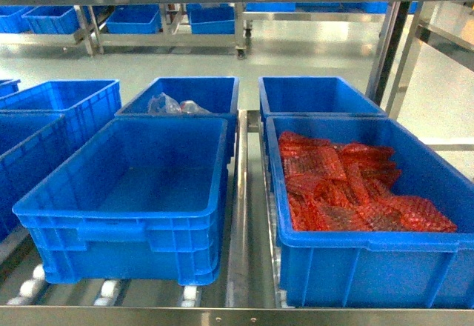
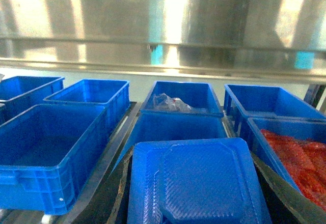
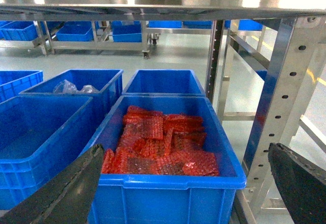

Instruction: Pick blue part to blue bin on bottom shelf

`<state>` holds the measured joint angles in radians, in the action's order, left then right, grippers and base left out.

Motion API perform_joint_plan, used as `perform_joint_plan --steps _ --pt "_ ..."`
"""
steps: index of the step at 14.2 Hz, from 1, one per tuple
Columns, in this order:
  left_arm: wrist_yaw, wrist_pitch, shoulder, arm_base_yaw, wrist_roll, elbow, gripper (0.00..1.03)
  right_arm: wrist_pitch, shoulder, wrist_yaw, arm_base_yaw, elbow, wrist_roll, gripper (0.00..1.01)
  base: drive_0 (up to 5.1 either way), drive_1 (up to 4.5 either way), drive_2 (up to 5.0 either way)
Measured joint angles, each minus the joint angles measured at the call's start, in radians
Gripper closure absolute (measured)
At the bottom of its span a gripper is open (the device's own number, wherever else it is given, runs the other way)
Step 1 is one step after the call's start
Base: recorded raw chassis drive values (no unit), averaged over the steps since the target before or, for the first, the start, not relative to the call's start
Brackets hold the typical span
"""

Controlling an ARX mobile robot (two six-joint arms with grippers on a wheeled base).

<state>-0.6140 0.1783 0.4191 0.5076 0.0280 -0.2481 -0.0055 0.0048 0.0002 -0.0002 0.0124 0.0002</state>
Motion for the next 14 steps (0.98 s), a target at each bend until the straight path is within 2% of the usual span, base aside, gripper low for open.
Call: perform_joint_plan --steps 14 --pt "0.001 -0.002 0.0 0.0 0.0 0.002 0.59 0.0 0.0 0.0 0.0 0.0 0.0 0.03 0.0 0.0 0.0"
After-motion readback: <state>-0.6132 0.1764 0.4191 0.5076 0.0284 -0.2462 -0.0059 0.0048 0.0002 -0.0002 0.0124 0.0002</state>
